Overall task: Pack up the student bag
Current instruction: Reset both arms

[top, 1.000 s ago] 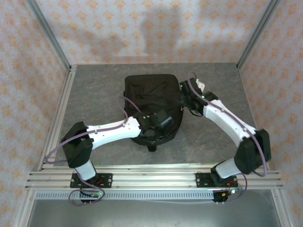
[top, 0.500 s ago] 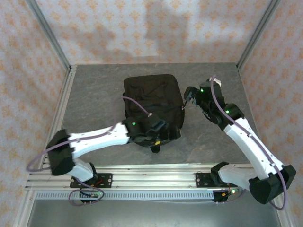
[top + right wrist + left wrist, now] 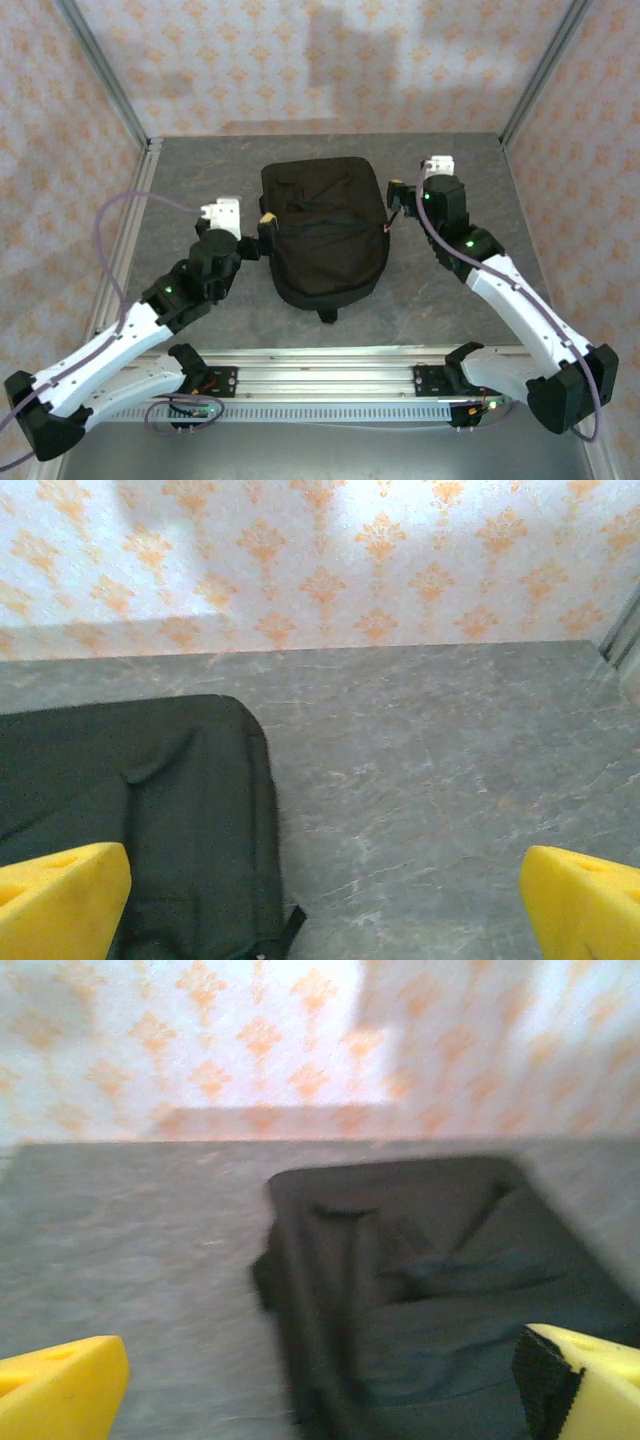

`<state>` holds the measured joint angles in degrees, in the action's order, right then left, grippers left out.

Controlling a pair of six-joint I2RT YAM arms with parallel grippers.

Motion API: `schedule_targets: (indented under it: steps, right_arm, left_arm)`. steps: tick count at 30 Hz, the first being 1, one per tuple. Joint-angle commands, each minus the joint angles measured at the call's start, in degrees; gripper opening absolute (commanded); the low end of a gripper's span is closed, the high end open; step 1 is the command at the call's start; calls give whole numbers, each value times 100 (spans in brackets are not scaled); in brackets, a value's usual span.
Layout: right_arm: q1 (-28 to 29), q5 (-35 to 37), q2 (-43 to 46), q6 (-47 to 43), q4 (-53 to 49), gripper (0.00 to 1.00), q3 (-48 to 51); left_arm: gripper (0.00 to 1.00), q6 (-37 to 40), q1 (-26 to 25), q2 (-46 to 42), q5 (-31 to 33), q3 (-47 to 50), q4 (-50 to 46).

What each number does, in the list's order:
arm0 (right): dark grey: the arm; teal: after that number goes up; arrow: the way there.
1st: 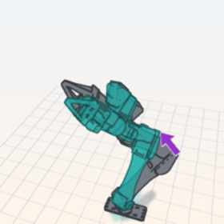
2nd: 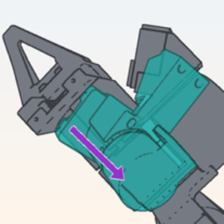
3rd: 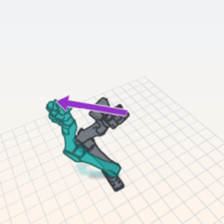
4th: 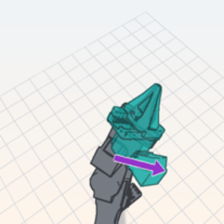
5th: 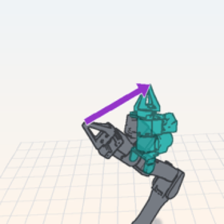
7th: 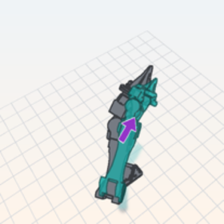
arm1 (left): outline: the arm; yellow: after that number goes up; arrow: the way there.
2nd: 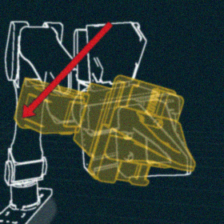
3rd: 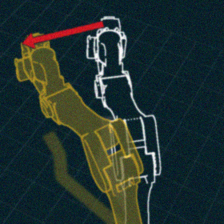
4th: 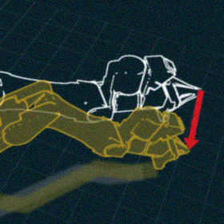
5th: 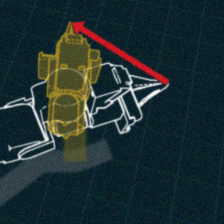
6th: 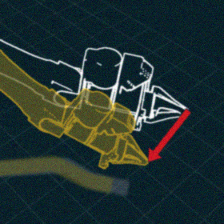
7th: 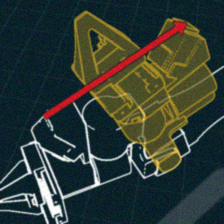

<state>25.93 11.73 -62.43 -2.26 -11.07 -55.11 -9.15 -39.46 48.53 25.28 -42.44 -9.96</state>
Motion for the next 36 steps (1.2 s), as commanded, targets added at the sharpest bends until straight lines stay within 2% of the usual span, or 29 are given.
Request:
schedule_targets:
  steps: [1, 2, 4, 6, 8, 11, 14, 15, 17, 19, 20, 22, 23, 24, 25, 26, 27, 28, 29, 30, 31, 32, 34, 36]
  right_arm:
    - [-17, 608, -193, -1001, 2138, 100, 913]
    - [-39, 641, -292, -1143, 2671, 100, 1247]
    - [-124, 584, -427, -1300, 3366, 100, 1702]
    - [-253, 328, -509, -1566, 3542, 100, 1965]
    - [-452, 365, -622, -1530, 3628, 100, 2150]
    - [-711, 886, -741, -1315, 3717, 100, 2455]
    - [-1044, 1437, -735, -553, 3733, 100, 2828]
    - [-1179, 1353, -754, -345, 3806, 100, 2966]
    - [-1408, 1016, -920, -196, 4178, 100, 3290]
    - [-1484, 1119, -1129, -223, 4483, 100, 3340]
    - [-1535, 878, -1174, -233, 4309, 100, 3243]
    - [-1681, 270, -1243, -208, 4709, 100, 3325]
    - [-1764, 114, -1286, -145, 5150, 100, 3489]
    - [-1789, 70, -1296, -203, 5172, 100, 3484]
    - [-1880, -117, -1424, -301, 5361, 100, 3501]
    - [-2041, -534, -1694, -329, 5926, 100, 3652]
    - [-2193, -749, -2134, -224, 6554, 100, 3816]
    - [-2311, -825, -2697, -144, 7541, 100, 3934]
    - [-2330, -761, -2764, -140, 7365, 100, 3779]
    - [-2339, -929, -2437, -183, 5866, 100, 3347]
    - [-2415, -1233, -2499, -154, 5266, 100, 2924]
    - [-2525, -1299, -2652, -32, 6207, 100, 3275]
    - [-2528, -909, -2446, 97, 5369, 99, 3052]
    - [-2521, -926, -2580, 57, 5903, 99, 3198]
  left_arm:
    - [100, 1766, 679, 384, -250, 354, 1033]
    - [100, 1907, 952, 540, -385, 403, 1089]
    - [100, 1737, 1367, 785, -129, 567, 1333]
    - [100, 1415, 2017, 969, -422, 838, 1604]
    - [100, 1022, 2798, 1210, -910, 1207, 1958]
    - [100, 550, 3449, 1762, -1188, 1555, 2441]
    - [100, 495, 3525, 2284, -1426, 1726, 3096]
    - [100, 583, 3524, 2371, -1597, 1632, 3071]
    - [100, 795, 3524, 2589, -1925, 1721, 3768]
    - [100, 865, 3524, 2711, -1855, 1780, 4183]
    - [100, 950, 3524, 2811, -1803, 1760, 4353]
    - [100, 1182, 3577, 3159, -2208, 1969, 5120]
    - [100, 1215, 3581, 3473, -2308, 2126, 5636]
    - [100, 1305, 3586, 3765, -2468, 2310, 6348]
    - [100, 1401, 3588, 3796, -2644, 2278, 6254]
    - [100, 1376, 3593, 3605, -2599, 1964, 5317]
    - [100, 1230, 3643, 3755, -2374, 1940, 5602]
    - [100, 1025, 3711, 3807, -2130, 1808, 5382]
    - [100, 993, 3718, 3711, -2133, 1741, 5097]
    - [100, 1030, 3710, 3815, -2124, 1846, 5469]
    - [100, 1007, 3710, 3714, -2127, 1752, 5110]
    - [100, 1018, 3709, 3778, -2117, 1801, 5339]
    - [100, 1012, 3709, 3746, -2123, 1770, 5207]
    - [100, 1014, 3709, 3736, -2124, 1768, 5173]
